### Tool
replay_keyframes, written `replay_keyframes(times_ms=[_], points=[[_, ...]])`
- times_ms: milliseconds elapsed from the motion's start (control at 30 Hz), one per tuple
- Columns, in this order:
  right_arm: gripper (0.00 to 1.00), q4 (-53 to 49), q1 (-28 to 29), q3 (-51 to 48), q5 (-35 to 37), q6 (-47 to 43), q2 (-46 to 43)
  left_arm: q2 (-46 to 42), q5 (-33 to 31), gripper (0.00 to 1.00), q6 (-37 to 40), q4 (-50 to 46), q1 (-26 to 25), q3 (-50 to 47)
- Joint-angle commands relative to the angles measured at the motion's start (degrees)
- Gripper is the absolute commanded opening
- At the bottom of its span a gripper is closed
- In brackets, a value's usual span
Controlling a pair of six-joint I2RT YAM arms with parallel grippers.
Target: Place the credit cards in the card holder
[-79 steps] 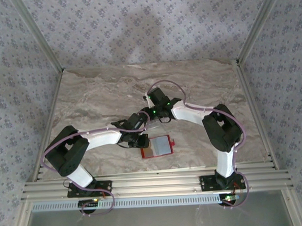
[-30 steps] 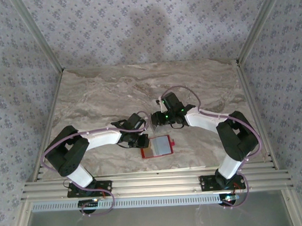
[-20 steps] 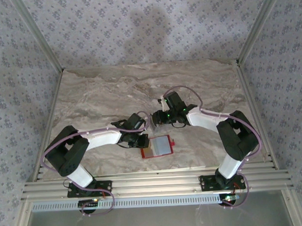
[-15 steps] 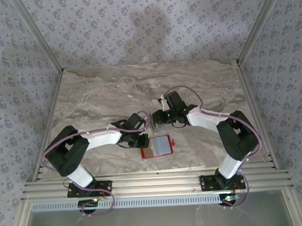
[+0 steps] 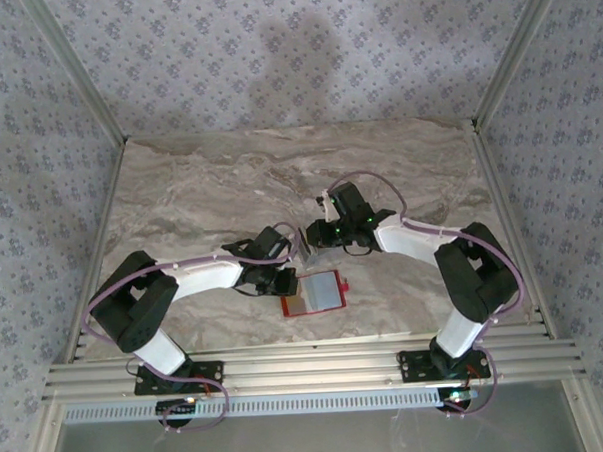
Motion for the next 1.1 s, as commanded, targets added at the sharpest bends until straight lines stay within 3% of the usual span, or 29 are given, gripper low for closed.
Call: replay_keyframes(times_ms=[0,467,700,1067], points=[[0.18,-1.2,-0.4,-0.6,1.2,0.1,-2.5,1.1,-0.2,0.11,0.2,-1.1,-0.1,-0.1],[0.12,-4.6,0.2,-0.3,6.3,-0.8,-4.6,1.8,-0.1,0.11,0.2,-1.2,0.0,0.2],[0.33,-9.3,2.4,3.6,11.4,-3.3,-0.8,2.2,0.1,0.1,0.2,-1.1,0.0,0.3],[0.36,-11.4,4.1,6.8,13.8,-4.8,4.2,2.1,0.1,0.1,0.3,-1.1,0.0,0.3]])
